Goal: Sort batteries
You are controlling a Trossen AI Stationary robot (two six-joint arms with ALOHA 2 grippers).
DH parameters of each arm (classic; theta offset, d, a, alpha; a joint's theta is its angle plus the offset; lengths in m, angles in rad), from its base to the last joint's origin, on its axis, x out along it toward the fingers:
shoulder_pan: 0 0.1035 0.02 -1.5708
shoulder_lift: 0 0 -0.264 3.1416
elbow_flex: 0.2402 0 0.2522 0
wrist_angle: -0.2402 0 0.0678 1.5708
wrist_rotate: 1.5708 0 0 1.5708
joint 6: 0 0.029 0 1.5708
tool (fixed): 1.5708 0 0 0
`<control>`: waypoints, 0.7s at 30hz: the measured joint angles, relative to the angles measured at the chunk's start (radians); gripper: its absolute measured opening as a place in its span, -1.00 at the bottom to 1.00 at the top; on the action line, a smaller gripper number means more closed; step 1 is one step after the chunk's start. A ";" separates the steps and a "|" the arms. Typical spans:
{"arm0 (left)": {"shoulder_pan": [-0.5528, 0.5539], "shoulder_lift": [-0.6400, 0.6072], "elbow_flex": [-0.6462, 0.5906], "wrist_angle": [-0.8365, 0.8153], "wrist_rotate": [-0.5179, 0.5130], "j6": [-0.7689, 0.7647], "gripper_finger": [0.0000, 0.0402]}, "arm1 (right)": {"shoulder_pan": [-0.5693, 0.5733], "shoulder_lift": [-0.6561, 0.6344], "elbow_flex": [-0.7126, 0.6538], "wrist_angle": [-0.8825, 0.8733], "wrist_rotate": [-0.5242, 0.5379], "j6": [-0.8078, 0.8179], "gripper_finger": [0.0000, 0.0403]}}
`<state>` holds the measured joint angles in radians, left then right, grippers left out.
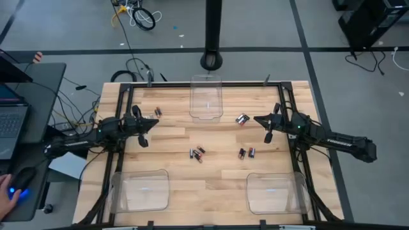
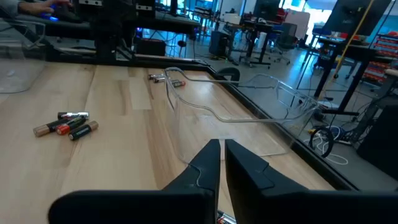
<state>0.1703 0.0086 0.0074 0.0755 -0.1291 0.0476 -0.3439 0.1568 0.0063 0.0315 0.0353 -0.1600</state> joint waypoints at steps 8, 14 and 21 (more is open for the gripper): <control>0.000 0.000 0.000 0.000 0.000 0.000 -0.92 | 0.000 0.000 0.000 0.000 0.000 0.000 -0.83; 0.000 0.000 0.000 0.000 0.000 0.000 -0.92 | 0.000 0.000 0.000 0.000 0.000 0.000 -0.84; 0.000 0.000 0.000 0.000 0.000 0.000 -0.92 | 0.000 0.000 0.000 0.000 0.000 0.000 -0.84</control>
<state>0.1701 0.0086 0.0073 0.0755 -0.1291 0.0476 -0.3439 0.1566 0.0063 0.0315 0.0353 -0.1601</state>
